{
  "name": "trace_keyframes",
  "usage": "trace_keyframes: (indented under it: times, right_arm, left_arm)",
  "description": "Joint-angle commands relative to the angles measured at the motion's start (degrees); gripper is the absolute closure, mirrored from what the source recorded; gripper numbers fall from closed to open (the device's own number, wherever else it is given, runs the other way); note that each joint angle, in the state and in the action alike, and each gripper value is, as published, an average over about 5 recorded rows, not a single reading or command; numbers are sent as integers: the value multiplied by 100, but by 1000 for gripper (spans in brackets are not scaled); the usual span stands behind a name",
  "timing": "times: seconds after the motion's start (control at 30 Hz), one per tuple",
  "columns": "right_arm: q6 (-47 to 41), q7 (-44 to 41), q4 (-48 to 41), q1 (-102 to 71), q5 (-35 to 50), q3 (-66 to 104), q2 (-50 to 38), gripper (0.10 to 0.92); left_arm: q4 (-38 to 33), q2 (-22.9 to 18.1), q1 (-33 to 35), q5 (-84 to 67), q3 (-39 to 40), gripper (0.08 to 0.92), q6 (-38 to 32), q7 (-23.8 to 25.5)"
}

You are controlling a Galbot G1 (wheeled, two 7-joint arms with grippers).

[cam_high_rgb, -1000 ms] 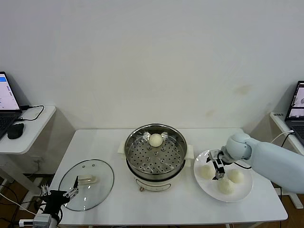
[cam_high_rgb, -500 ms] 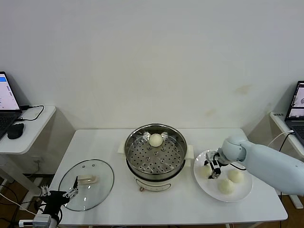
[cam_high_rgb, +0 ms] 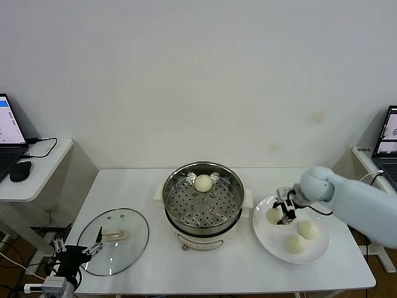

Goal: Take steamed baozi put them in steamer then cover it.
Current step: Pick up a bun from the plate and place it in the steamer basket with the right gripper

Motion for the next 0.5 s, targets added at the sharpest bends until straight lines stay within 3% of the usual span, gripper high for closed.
trace_keyframes:
  times: [0.03, 0.27, 0.5]
  right_arm:
    - [-375, -63, 627, 1784, 984, -827, -371, 431]
    - [-949, 187, 875, 3747, 2312, -1880, 492, 423]
    - [-1380, 770, 800, 3950, 3348, -2117, 1771, 418]
  left_arm:
    - [-5, 61, -17, -45, 5, 177, 19, 5]
    - [4, 101, -71, -101, 22, 177, 29, 12]
    - [62, 145, -72, -209, -54, 177, 19, 26]
